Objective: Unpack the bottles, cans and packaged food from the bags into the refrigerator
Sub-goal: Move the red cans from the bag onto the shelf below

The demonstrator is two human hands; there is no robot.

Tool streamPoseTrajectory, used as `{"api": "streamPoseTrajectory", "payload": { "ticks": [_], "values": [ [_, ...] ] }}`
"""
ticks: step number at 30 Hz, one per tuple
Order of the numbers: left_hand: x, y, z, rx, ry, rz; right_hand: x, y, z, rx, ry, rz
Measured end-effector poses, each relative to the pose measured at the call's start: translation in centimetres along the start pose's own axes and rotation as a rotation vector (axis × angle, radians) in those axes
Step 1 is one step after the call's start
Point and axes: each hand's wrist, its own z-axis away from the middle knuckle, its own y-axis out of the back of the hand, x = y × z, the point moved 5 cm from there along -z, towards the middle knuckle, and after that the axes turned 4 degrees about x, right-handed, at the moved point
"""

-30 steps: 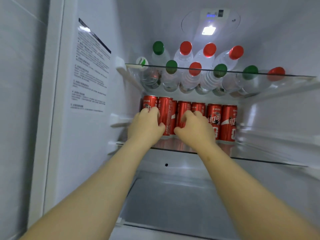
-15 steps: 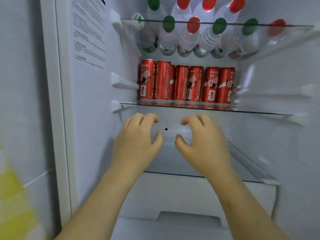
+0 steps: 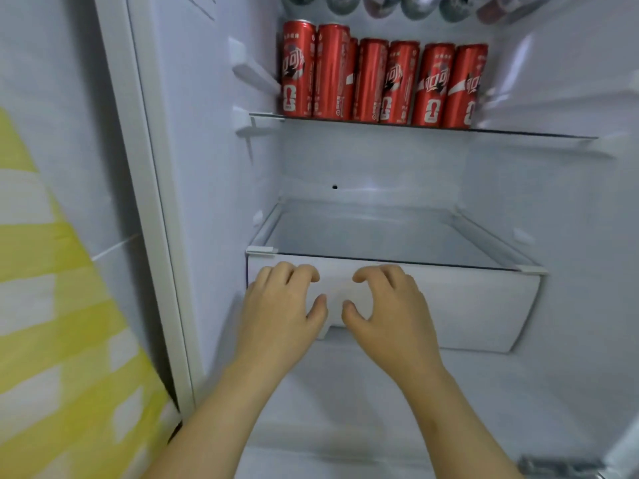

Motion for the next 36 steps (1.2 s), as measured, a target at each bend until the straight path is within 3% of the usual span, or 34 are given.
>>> {"api": "streamPoseTrajectory", "payload": {
  "ticks": [8, 18, 30, 36],
  "values": [
    [1.6, -2.0, 4.3, -0.152, -0.059, 0.124, 1.8, 0.6, 6.1, -0.014, -0.153, 0.030],
    [9.7, -4.1, 11.6, -0.387, -0.244, 0.276, 5.8, 6.0, 17.7, -0.021, -0.414, 0.145],
    [32.4, 0.4, 28.9, -0.719, -0.595, 0.566, 8.1, 23.6, 41.5, -0.004, -0.900, 0.423],
    [43.4, 6.1, 39.2, -0.832, -0.810, 0.792, 4.9, 33.6, 54.9, 0.131, -1.173, 0.592]
  ]
}}
